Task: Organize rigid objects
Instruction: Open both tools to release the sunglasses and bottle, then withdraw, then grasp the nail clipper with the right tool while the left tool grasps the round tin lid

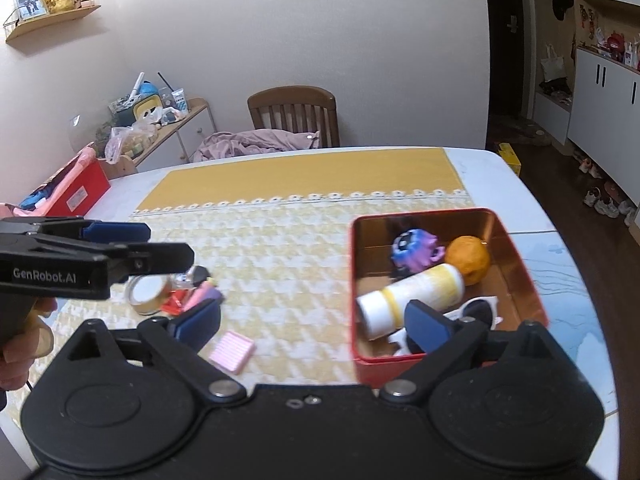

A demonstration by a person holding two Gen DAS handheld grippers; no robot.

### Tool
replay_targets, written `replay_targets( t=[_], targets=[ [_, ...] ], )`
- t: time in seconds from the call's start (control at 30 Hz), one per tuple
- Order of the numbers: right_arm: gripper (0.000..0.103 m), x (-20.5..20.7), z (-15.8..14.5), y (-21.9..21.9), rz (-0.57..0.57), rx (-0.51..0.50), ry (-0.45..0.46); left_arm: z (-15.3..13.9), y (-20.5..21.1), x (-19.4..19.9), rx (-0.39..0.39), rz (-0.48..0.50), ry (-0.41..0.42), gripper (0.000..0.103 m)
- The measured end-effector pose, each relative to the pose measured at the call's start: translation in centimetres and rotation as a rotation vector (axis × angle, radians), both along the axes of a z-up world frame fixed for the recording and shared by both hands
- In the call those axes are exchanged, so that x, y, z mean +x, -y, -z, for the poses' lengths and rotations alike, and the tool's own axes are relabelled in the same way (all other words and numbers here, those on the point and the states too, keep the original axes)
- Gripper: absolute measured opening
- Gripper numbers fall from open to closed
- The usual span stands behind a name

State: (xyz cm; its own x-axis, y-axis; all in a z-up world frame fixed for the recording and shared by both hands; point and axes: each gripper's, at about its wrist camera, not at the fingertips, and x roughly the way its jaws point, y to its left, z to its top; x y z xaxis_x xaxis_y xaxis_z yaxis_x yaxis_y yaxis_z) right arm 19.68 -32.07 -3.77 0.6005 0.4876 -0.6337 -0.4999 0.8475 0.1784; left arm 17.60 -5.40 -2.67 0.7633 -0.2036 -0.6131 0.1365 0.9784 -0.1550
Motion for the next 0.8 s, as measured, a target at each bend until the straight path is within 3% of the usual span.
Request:
replay_targets(
  t=[0.33,0.47,0.8],
  targets=[
    [0.103,-2.6,1.0,-4.6,-0.050,-0.010,0.000,1.3,-6.2,-1.5,-0.006,-0.083,0.001,0.086],
    [0.103,-3.7,2.1,-7.0,-0.084,-0.035,-0.018,2.3,-8.1,-2.2,0.038,-0.126,0.019,0.086],
    [0.103,-4.8,4.7,-12.2,-0.171,-0.125,-0.060,6.3,-12.6,-2.3,0.075,-0.205,-0.042,0.086]
  ],
)
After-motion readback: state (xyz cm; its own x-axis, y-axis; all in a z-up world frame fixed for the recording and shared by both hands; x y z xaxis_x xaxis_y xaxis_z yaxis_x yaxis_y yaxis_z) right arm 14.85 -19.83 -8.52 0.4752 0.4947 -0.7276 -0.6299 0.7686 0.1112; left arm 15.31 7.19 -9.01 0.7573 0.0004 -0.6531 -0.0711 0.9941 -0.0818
